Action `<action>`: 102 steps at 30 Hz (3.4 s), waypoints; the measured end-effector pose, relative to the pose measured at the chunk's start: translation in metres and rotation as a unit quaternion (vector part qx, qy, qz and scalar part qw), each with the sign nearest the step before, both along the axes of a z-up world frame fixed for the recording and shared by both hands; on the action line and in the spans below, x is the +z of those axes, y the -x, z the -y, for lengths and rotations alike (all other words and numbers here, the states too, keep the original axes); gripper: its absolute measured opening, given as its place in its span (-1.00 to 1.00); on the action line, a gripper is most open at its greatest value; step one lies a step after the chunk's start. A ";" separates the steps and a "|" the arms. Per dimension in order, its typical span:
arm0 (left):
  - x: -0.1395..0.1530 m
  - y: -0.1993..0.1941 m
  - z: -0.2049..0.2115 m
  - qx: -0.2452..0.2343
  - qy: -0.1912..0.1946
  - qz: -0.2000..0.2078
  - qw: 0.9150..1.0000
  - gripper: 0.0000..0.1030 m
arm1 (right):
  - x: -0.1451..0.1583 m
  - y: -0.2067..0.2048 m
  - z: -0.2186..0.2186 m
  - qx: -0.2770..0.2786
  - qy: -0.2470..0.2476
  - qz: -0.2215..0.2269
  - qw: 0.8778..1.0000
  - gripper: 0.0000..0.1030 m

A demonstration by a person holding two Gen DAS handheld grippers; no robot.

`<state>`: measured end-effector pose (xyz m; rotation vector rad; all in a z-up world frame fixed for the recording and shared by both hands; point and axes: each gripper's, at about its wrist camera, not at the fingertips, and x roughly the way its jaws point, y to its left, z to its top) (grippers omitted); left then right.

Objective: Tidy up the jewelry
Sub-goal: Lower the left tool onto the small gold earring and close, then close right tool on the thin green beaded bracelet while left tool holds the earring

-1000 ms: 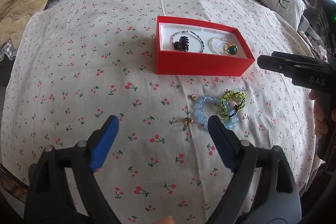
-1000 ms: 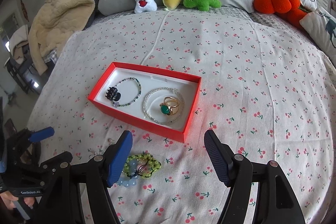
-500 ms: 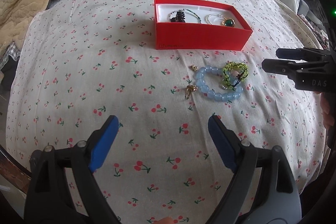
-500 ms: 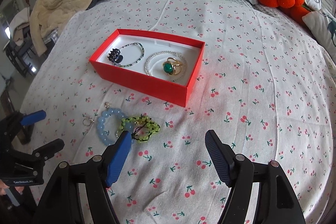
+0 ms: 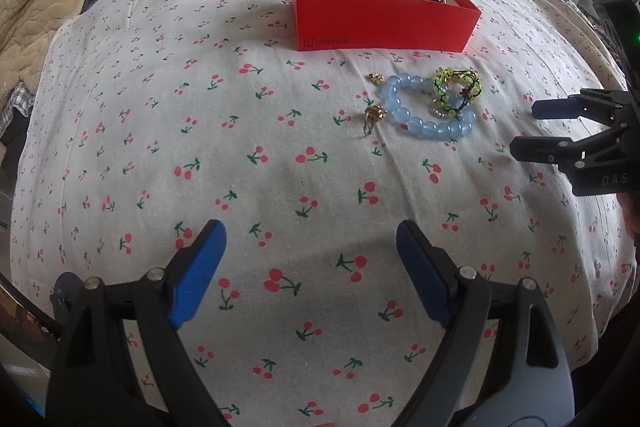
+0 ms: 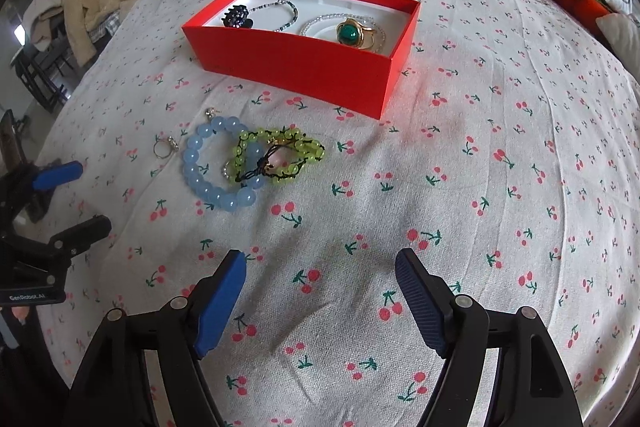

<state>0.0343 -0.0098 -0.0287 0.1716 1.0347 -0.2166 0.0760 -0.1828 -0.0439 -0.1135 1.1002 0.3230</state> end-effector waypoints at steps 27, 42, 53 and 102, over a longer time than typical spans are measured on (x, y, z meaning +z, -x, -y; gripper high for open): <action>-0.008 -0.046 0.031 -0.022 0.055 0.027 0.998 -0.14 | -0.003 -0.010 0.000 0.015 0.017 0.003 1.000 0.57; -0.001 -0.045 0.026 -0.009 0.054 0.025 0.998 -0.95 | -0.002 -0.018 0.000 0.011 0.017 0.004 1.000 0.57; 0.005 -0.035 0.014 -0.011 0.055 0.029 0.998 -0.95 | -0.001 -0.020 -0.006 0.009 0.016 0.006 1.000 0.57; 0.026 -0.033 0.004 0.004 0.059 0.020 0.998 -0.95 | 0.044 -0.048 0.007 -0.081 -0.115 -0.030 0.990 -0.89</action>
